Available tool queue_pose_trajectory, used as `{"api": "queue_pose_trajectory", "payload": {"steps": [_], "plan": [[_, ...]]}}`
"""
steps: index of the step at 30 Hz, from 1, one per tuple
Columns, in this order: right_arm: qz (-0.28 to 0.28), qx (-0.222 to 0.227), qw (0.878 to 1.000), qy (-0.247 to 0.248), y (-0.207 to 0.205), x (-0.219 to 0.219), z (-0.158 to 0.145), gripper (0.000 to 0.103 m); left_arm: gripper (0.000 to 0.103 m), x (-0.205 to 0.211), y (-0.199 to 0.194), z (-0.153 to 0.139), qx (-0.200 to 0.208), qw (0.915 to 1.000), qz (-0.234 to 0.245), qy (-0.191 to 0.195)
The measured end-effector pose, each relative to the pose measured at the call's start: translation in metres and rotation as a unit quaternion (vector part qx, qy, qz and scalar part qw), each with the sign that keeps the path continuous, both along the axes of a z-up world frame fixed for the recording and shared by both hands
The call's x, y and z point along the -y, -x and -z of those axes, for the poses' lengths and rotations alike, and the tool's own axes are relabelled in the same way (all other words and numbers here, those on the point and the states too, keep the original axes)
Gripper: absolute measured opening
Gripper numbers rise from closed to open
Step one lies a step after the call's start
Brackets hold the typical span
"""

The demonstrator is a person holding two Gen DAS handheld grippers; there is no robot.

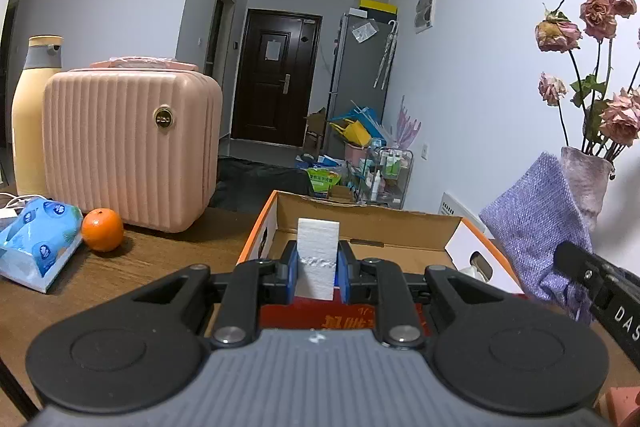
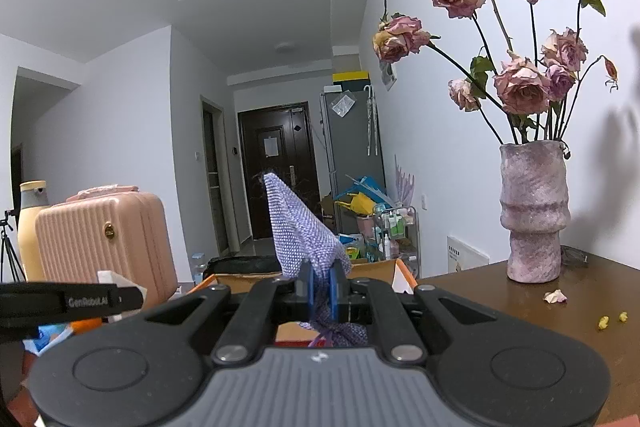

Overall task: Organize soft objects
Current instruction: 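Carry the white block and lavender pouch with both tools over the cardboard box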

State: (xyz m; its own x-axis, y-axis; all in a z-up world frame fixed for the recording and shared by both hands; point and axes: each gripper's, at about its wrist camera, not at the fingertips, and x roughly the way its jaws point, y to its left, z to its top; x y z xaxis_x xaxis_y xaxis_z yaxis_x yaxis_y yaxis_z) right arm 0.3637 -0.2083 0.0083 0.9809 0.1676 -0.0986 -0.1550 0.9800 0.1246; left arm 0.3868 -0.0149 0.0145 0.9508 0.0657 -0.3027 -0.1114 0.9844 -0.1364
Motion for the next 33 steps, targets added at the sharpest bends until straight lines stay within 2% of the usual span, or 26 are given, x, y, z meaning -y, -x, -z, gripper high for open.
{"api": "queue_pose_trajectory", "payload": {"steps": [15,33], "plan": [[-0.002,0.002,1.0,0.0,-0.045,-0.003,-0.008,0.007,0.02,0.001,-0.039,0.0,0.001,1.0,-0.004,-0.003],[-0.008,-0.01,1.0,0.002,-0.087,-0.007,-0.013,0.007,0.02,0.006,-0.066,0.003,0.001,0.9999,-0.007,-0.013]]}}
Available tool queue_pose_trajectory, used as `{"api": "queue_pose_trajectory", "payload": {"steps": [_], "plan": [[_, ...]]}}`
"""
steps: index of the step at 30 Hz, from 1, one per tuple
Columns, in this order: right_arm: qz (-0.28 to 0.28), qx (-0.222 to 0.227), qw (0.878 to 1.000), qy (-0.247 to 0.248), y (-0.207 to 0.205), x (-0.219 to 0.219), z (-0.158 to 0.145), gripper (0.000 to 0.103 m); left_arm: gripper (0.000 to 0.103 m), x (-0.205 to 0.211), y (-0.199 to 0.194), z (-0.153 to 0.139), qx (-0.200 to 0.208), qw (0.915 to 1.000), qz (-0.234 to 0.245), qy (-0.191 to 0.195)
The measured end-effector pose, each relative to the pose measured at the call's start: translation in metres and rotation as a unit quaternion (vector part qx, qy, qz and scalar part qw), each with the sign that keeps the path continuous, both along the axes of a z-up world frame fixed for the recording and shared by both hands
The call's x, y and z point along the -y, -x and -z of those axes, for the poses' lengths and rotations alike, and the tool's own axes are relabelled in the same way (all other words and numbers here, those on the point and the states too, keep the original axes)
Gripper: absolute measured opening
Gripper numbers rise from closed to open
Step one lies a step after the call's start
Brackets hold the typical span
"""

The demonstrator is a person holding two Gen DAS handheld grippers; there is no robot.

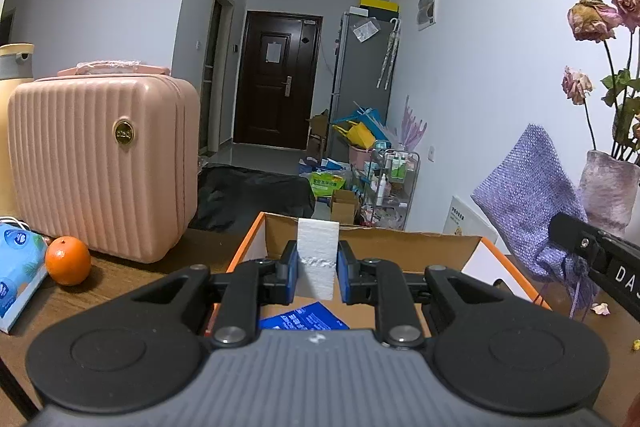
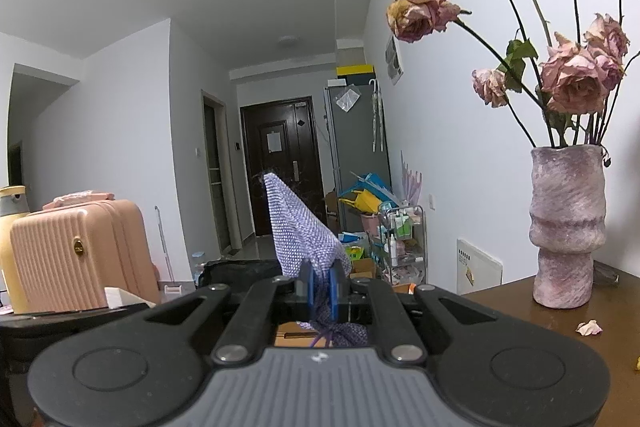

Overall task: Organize soft objects
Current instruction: 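Carry the white block and lavender pouch with both tools over the cardboard box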

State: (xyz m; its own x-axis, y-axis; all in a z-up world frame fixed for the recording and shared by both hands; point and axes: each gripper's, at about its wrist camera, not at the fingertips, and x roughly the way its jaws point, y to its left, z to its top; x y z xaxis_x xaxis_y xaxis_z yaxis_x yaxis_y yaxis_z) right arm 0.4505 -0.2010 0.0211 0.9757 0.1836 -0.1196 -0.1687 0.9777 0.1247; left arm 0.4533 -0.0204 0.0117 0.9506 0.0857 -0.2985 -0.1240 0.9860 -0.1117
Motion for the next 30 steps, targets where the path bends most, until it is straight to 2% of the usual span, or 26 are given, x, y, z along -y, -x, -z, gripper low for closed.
{"api": "queue_pose_trajectory", "payload": {"steps": [16,27,30], "plan": [[-0.009,-0.034,0.999,0.008,-0.033,-0.006,-0.002,0.007,0.02,-0.003,-0.033,0.002,-0.008,0.9999,-0.007,0.001],[-0.013,-0.045,0.999,0.0,-0.058,-0.006,-0.017,0.007,0.02,-0.002,-0.057,0.003,-0.019,0.9997,-0.013,-0.006],[-0.018,-0.061,0.998,-0.003,-0.069,-0.006,-0.018,0.007,0.02,-0.001,-0.063,0.005,-0.019,0.9997,-0.014,-0.012]]}}
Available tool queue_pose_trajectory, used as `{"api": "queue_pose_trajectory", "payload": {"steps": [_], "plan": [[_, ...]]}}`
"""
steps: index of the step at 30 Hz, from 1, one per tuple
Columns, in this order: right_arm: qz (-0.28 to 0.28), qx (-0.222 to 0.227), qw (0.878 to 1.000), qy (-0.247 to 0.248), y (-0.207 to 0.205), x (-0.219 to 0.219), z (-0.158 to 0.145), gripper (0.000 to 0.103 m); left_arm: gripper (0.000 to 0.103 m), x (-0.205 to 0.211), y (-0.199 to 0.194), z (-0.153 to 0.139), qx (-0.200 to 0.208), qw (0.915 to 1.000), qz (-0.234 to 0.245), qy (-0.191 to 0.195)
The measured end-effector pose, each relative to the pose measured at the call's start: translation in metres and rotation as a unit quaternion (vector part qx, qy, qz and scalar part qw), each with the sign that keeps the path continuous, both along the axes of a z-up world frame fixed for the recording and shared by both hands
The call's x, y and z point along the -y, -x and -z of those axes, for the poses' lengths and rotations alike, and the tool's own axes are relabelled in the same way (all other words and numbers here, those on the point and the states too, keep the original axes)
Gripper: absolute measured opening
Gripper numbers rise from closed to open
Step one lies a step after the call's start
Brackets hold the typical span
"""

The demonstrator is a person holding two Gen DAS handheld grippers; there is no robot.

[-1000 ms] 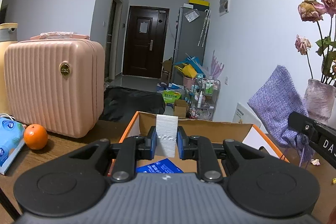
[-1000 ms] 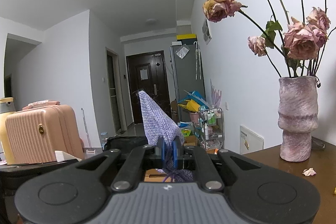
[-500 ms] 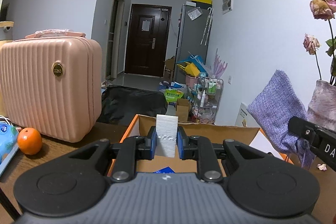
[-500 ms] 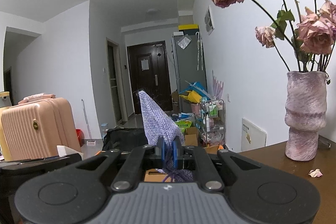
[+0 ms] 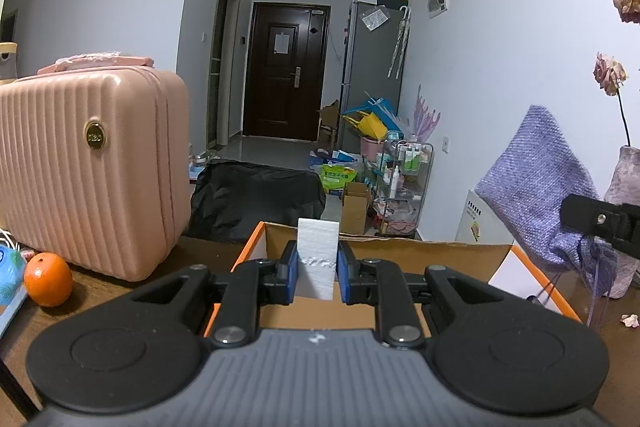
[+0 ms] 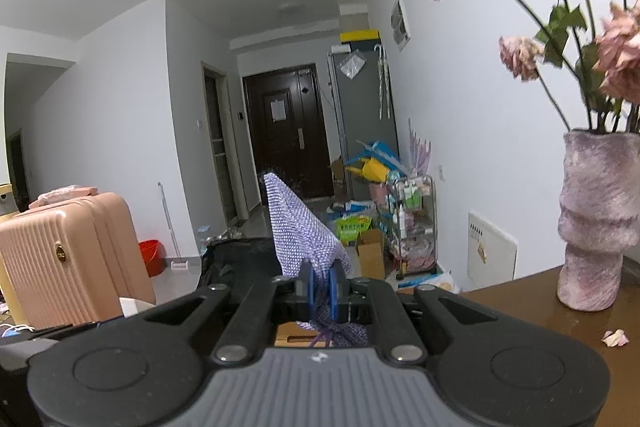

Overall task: Organize soft objects
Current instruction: 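Carry the white block and lavender pouch with both tools over the cardboard box, then open both tools to drop the white block and pouch into the box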

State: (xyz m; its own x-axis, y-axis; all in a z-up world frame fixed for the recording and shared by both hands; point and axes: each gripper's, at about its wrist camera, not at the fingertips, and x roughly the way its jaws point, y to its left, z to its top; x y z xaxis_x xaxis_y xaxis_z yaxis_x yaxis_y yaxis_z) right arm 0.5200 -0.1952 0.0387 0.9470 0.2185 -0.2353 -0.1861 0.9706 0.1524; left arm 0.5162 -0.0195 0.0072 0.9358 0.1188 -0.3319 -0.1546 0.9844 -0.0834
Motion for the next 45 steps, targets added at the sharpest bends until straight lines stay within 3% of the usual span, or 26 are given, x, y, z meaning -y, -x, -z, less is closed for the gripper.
{"api": "queue_pose_trajectory", "payload": {"steps": [10,31,34,36,38,40,43,44,45], "plan": [[0.007,-0.068,0.997,-0.035,-0.045,0.013,0.028,0.007,0.02,0.002,-0.031,0.015,-0.03,0.9995,-0.005,0.01],[0.005,-0.117,0.993,-0.009,-0.07,-0.009,0.073,0.007,0.02,0.001,-0.056,0.043,-0.061,0.9981,-0.014,0.004],[0.008,-0.119,0.993,-0.011,-0.069,-0.009,0.075,0.013,0.022,0.0,-0.056,0.042,-0.062,0.998,-0.013,0.008],[0.012,-0.124,0.992,-0.012,-0.069,-0.009,0.076,0.022,0.029,-0.001,-0.057,0.041,-0.061,0.9979,-0.019,0.004],[0.021,-0.13,0.991,-0.012,-0.071,-0.009,0.077,0.028,0.059,0.0,-0.056,0.042,-0.059,0.9978,-0.03,0.002],[0.026,-0.13,0.991,-0.012,-0.071,-0.009,0.078,0.037,0.071,0.0,-0.054,0.041,-0.051,0.9974,-0.05,-0.003],[0.039,-0.125,0.991,-0.009,-0.07,-0.01,0.078,0.066,0.093,-0.001,-0.051,0.039,-0.045,0.9968,-0.067,-0.004],[0.043,-0.123,0.991,-0.008,-0.069,-0.008,0.078,0.079,0.099,-0.001,-0.051,0.039,-0.043,0.9963,-0.074,-0.007],[0.044,-0.119,0.992,-0.009,-0.067,-0.005,0.076,0.085,0.102,-0.001,-0.05,0.038,-0.04,0.9957,-0.083,-0.012]]}}
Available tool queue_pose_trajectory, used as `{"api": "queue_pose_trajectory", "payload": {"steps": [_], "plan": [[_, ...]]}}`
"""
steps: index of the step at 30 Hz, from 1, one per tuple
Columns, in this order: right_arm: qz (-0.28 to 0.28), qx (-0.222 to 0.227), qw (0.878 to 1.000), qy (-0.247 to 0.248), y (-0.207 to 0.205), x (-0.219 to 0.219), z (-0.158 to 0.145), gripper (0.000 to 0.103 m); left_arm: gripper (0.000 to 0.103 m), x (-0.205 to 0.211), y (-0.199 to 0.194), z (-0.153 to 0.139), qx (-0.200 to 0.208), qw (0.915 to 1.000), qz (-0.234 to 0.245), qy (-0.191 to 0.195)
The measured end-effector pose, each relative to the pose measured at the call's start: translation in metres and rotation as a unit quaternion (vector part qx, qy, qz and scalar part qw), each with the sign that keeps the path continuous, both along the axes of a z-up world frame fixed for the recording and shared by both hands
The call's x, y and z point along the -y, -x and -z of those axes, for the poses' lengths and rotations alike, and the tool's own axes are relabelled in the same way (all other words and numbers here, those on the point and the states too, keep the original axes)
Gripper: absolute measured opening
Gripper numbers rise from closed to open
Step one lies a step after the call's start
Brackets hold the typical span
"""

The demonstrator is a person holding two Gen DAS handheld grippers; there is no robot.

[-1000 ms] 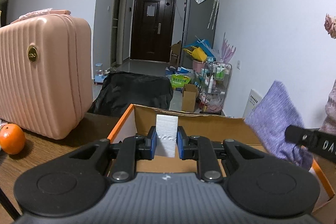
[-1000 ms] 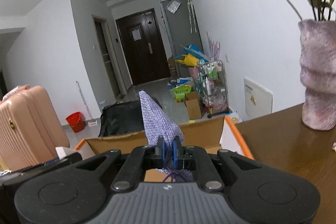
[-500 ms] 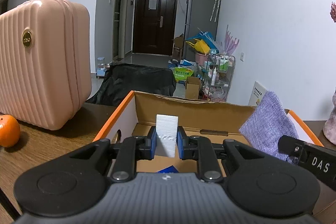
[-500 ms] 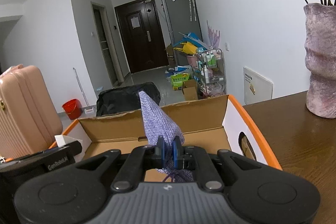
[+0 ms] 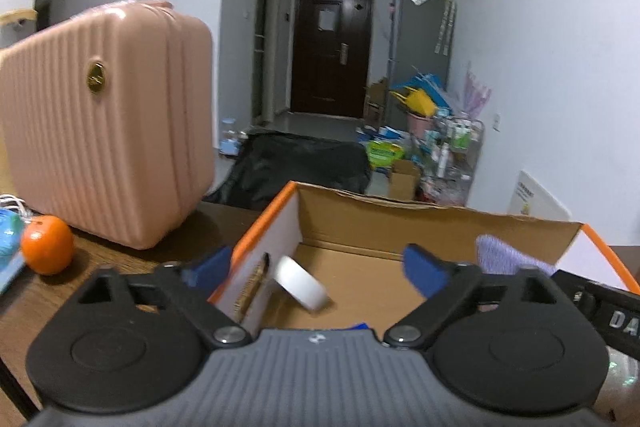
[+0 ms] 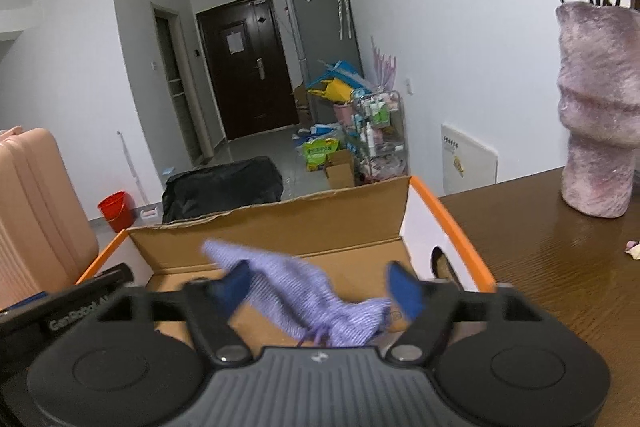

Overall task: Organize soft objects
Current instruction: 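Open both tools to drop the white block and pouch into the box, then withdraw both tools from the box back toward the remaining soft items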

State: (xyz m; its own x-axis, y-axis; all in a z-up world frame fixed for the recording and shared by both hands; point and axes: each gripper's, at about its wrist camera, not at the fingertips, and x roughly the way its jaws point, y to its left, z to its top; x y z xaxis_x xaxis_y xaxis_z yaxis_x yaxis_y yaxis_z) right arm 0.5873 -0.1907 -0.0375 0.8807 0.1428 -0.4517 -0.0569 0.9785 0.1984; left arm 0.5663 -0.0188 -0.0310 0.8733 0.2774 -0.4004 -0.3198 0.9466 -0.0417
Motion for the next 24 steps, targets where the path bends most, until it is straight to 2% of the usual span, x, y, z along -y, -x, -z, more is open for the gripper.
{"api": "queue_pose_trajectory", "payload": {"steps": [1,5,24], "plan": [[0.0,0.004,1.0,-0.001,0.0005,0.0005,-0.0004,0.092,0.103,0.0002,0.0009,-0.0005,0.003,1.0,-0.006,-0.003],[0.004,0.004,1.0,0.004,0.0009,0.0007,0.0001,0.099,0.103,0.0006,0.0019,-0.0006,-0.003,1.0,-0.006,-0.004],[0.002,0.002,1.0,0.005,0.0041,0.0042,0.0004,0.103,0.103,-0.003,0.001,0.0014,-0.011,0.9999,-0.006,0.005]]}}
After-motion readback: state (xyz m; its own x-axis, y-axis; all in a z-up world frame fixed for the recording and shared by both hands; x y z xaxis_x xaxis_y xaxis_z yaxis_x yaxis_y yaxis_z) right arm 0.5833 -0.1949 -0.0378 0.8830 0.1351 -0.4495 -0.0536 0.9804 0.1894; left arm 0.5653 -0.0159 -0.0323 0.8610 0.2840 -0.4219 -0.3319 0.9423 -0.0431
